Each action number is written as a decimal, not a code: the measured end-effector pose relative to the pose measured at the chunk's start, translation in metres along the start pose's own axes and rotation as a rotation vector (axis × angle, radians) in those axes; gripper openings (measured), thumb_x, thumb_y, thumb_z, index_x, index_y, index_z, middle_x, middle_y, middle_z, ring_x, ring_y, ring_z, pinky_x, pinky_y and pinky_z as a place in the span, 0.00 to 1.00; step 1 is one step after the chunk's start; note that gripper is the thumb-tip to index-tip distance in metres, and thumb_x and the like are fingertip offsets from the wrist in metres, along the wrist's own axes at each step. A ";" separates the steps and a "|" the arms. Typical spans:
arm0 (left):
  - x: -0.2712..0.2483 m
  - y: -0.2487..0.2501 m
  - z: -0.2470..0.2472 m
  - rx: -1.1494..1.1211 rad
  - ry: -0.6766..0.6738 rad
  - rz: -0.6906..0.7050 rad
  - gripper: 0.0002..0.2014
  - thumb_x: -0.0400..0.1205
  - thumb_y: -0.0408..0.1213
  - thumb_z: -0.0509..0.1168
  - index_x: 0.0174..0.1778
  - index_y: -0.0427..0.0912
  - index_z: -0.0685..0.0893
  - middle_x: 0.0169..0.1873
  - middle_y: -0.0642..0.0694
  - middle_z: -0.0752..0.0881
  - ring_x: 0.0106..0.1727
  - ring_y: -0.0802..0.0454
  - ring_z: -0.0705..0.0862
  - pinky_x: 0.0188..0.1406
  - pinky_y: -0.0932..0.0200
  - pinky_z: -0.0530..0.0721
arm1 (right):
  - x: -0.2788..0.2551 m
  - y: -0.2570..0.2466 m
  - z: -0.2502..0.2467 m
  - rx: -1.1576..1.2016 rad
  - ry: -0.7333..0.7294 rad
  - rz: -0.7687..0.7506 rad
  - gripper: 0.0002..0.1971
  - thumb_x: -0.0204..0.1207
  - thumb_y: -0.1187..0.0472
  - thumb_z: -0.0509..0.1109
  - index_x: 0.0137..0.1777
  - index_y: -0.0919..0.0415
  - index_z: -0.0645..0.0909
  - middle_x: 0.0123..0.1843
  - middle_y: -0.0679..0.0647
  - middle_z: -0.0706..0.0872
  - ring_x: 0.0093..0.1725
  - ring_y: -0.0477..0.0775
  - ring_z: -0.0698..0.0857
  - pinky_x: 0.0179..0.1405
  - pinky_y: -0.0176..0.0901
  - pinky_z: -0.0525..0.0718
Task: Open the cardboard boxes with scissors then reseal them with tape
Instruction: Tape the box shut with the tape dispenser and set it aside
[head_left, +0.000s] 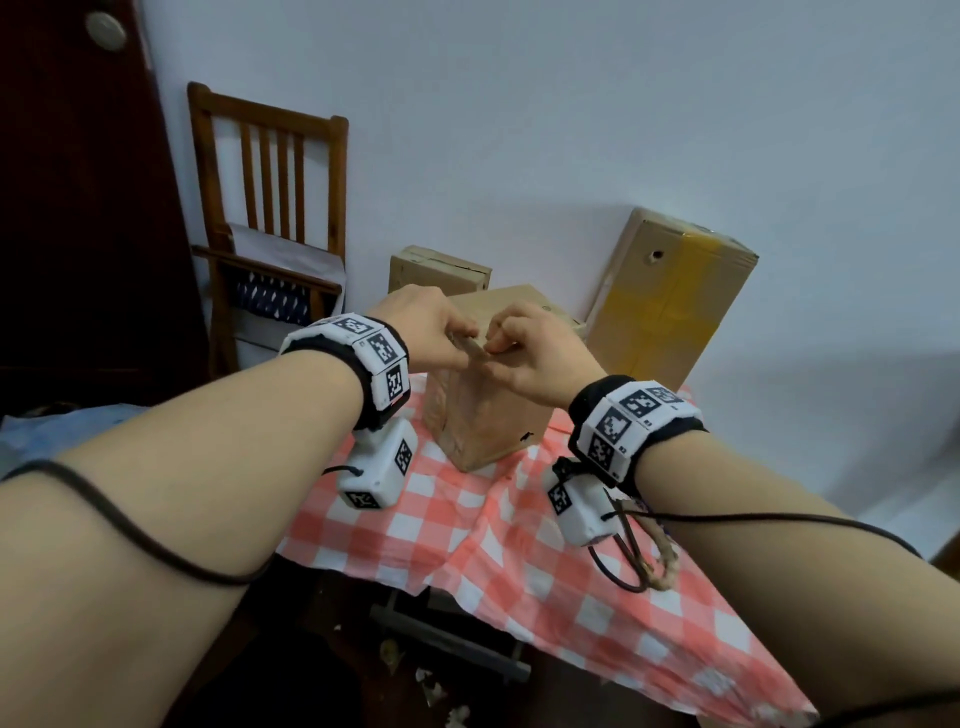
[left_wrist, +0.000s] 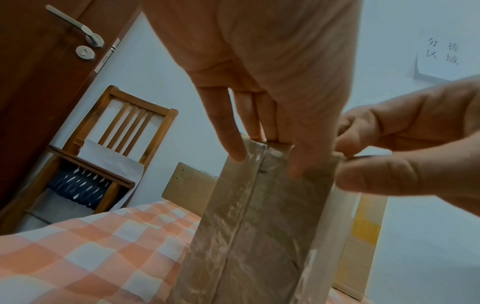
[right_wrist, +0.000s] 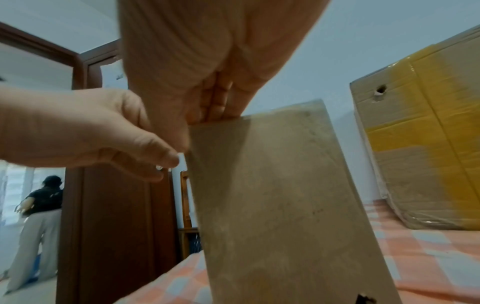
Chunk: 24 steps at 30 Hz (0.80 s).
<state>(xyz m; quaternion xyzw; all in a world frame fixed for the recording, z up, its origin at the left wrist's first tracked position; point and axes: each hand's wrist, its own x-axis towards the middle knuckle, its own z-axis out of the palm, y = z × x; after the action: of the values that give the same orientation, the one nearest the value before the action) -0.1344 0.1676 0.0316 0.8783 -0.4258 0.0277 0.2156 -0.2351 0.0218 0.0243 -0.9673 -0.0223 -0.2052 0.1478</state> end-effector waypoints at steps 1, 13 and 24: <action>-0.001 0.002 0.001 -0.011 -0.004 -0.012 0.21 0.73 0.49 0.72 0.62 0.54 0.87 0.63 0.57 0.85 0.67 0.53 0.81 0.63 0.59 0.78 | 0.001 0.000 -0.005 0.066 -0.003 0.036 0.05 0.68 0.70 0.75 0.43 0.68 0.88 0.53 0.56 0.85 0.50 0.52 0.82 0.51 0.33 0.76; 0.006 0.015 0.007 0.199 -0.036 -0.017 0.28 0.71 0.68 0.63 0.48 0.47 0.92 0.52 0.47 0.90 0.56 0.48 0.85 0.53 0.49 0.85 | 0.002 0.041 -0.029 0.061 -0.045 0.038 0.08 0.71 0.69 0.76 0.50 0.67 0.90 0.51 0.60 0.88 0.49 0.56 0.85 0.52 0.29 0.76; 0.004 0.017 0.007 0.250 -0.022 -0.025 0.29 0.72 0.68 0.62 0.49 0.48 0.91 0.51 0.46 0.90 0.55 0.47 0.85 0.54 0.48 0.83 | 0.007 0.028 -0.025 -0.026 -0.112 -0.039 0.09 0.74 0.66 0.75 0.53 0.65 0.89 0.55 0.57 0.88 0.53 0.53 0.84 0.55 0.31 0.74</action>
<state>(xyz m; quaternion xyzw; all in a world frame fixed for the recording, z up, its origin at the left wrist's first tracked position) -0.1459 0.1527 0.0327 0.9038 -0.4104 0.0685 0.0999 -0.2360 -0.0128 0.0412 -0.9784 -0.0466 -0.1539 0.1296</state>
